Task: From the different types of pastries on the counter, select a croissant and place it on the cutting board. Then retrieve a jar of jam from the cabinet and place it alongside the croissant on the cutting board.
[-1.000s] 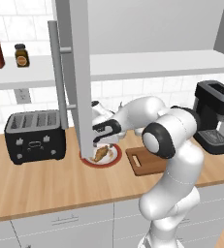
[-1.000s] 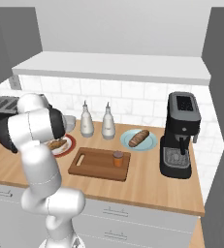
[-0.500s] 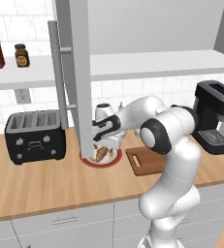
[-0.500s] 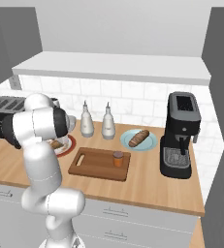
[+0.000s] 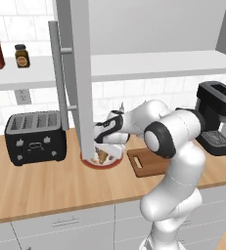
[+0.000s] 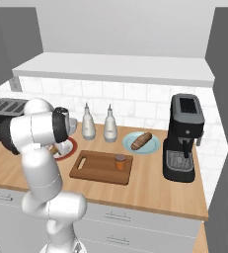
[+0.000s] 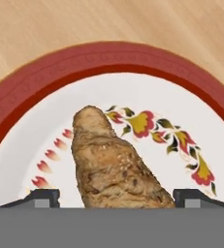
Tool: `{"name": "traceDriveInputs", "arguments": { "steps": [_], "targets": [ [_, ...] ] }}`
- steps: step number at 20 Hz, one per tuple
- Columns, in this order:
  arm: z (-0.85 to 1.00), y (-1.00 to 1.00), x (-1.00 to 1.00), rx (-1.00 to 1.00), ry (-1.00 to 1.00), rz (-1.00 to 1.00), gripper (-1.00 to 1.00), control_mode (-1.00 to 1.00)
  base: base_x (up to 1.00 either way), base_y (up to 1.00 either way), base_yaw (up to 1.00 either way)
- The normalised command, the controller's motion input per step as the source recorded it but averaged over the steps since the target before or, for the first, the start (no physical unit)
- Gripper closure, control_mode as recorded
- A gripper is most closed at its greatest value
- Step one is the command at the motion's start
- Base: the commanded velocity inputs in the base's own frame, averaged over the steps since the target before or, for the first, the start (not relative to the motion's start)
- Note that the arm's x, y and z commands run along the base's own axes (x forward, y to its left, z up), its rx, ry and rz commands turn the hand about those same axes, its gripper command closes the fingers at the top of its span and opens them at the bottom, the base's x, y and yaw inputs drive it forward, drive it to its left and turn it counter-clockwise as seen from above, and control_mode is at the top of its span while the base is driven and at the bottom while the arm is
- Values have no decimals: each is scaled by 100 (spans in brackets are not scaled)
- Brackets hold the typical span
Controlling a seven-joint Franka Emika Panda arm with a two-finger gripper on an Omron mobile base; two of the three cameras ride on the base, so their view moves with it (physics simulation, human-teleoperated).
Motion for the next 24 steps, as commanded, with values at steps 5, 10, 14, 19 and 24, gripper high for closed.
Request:
{"name": "traceDriveInputs", "arguments": {
  "steps": [5, 10, 14, 19, 24],
  "targets": [
    [2, 37, -1, -3, -20, 1, 100, -100, 0, 0, 0],
    [30, 25, 0, -15, -30, 11, 100, -100, 0, 0, 0],
    [35, 0, 0, -14, -19, 23, 100, -100, 0, 0, 0],
    [54, -6, 0, -9, -1, 29, 100, -100, 0, 0, 0],
    [71, 0, 0, -11, 0, 23, 100, -100, 0, 0, 0]
  ]
}}
